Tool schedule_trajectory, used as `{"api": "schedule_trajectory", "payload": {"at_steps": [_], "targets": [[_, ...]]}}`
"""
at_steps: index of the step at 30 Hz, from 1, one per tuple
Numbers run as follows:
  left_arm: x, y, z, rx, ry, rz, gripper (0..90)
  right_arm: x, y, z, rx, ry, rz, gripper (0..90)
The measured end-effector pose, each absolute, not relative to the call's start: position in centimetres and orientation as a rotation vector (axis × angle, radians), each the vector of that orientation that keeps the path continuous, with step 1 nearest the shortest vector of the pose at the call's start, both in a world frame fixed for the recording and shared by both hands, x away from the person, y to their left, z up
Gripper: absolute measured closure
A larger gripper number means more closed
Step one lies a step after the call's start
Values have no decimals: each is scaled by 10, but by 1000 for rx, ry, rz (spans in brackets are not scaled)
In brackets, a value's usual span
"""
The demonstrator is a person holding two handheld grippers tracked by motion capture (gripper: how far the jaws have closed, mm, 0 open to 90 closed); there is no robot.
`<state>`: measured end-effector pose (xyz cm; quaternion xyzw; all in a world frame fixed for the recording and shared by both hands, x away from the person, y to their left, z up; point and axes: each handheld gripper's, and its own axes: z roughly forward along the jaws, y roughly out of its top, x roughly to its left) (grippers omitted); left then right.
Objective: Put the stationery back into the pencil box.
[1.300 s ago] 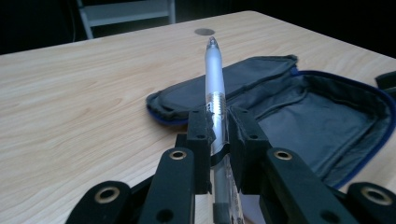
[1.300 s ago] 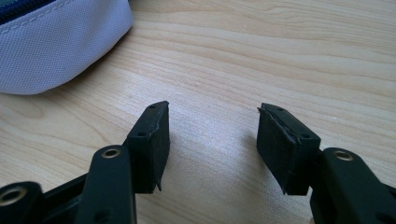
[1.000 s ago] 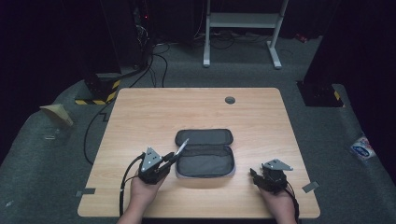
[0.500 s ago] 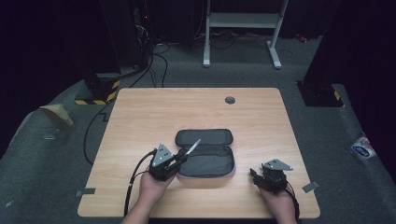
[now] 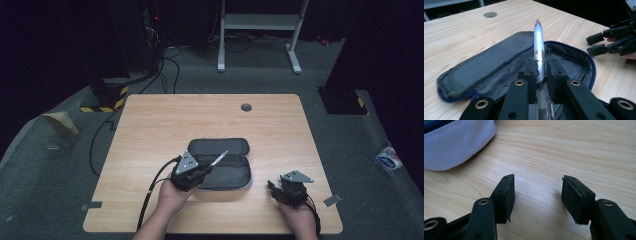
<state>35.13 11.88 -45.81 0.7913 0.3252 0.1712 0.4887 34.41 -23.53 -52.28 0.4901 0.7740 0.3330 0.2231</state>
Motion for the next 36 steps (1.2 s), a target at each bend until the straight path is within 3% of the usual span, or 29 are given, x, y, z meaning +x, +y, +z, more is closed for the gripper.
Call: {"api": "schedule_trajectory", "payload": {"at_steps": [36], "targets": [[370,83,-471,2113,753,291,785,344,-235,-523,1354,2138,919,441]]}}
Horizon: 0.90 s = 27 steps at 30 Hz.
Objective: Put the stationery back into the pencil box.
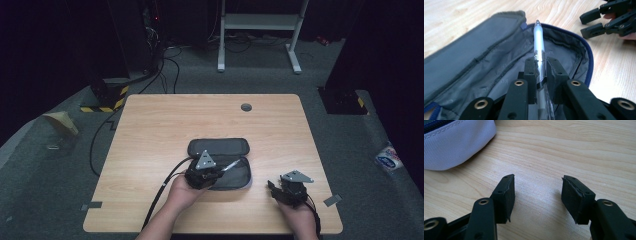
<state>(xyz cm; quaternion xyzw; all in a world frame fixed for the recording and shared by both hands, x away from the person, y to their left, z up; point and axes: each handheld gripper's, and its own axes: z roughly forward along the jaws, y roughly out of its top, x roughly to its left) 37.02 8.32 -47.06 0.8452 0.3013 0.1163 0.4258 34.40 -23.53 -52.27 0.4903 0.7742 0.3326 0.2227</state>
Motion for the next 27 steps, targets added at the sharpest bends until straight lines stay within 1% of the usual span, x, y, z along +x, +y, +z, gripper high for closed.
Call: {"api": "schedule_trajectory", "payload": {"at_steps": [1,2,3,11,15,20,27], "targets": [[371,83,-471,2105,766,288,760,344,-235,-523,1354,2138,919,441],[372,84,-471,2094,777,289,688,344,-235,-523,1354,2138,919,441],[373,85,-470,2078,791,283,650,344,-235,-523,1354,2138,919,441],[371,92,-465,2038,808,325,625,344,-235,-523,1354,2138,919,441],[370,97,-464,2027,817,338,576,344,-235,-523,1354,2138,919,441],[367,111,-464,1985,847,349,453,344,-235,-523,1354,2138,919,441],[362,147,-463,1926,926,388,254,344,-235,-523,1354,2138,919,441]]}}
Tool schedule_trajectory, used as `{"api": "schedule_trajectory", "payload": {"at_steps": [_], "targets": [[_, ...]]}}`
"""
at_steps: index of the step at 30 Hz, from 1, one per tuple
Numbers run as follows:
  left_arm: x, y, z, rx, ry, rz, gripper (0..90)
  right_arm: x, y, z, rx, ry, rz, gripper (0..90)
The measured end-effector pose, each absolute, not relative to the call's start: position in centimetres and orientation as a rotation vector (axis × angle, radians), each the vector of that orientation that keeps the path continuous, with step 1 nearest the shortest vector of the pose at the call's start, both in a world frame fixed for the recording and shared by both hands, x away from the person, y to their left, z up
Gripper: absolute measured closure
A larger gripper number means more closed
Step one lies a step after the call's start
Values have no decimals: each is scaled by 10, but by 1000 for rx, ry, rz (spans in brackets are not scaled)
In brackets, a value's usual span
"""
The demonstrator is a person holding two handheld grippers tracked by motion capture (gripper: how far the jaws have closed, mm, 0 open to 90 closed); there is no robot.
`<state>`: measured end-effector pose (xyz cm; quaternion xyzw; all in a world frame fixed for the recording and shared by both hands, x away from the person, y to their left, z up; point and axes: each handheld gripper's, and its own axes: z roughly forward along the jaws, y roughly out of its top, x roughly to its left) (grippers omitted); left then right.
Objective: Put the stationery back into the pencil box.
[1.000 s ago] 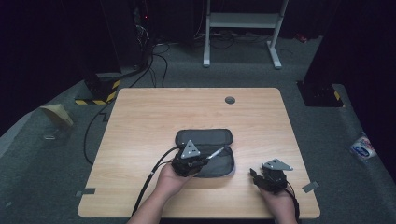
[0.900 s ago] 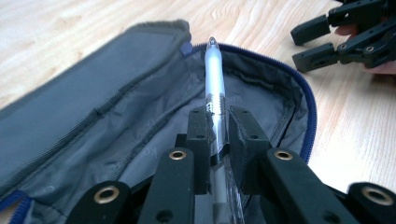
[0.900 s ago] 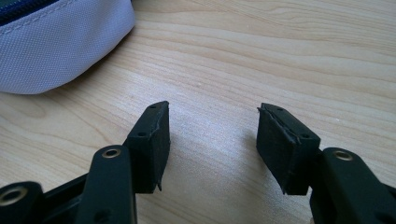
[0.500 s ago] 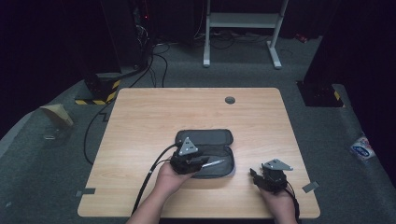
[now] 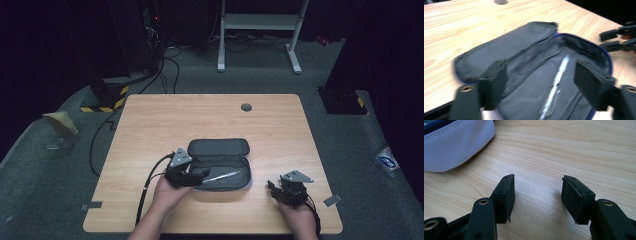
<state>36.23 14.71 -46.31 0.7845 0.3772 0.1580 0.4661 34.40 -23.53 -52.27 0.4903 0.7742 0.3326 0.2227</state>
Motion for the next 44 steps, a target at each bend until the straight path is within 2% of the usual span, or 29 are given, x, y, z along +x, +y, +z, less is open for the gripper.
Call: {"api": "schedule_trajectory", "payload": {"at_steps": [7,11,23,30,38,44], "targets": [[356,187,-473,1876,1083,477,15,344,-235,-523,1353,2138,918,441],[354,209,-484,1891,1136,499,4,344,-235,-523,1350,2138,918,441],[345,254,-516,1986,1280,548,1,344,-235,-523,1353,2136,917,441],[340,261,-529,2045,1325,561,4,344,-235,-523,1353,2136,917,441],[330,258,-529,2013,1279,574,142,344,-235,-523,1356,2135,917,440],[330,258,-529,2014,1278,573,152,344,-235,-523,1353,2134,916,439]]}}
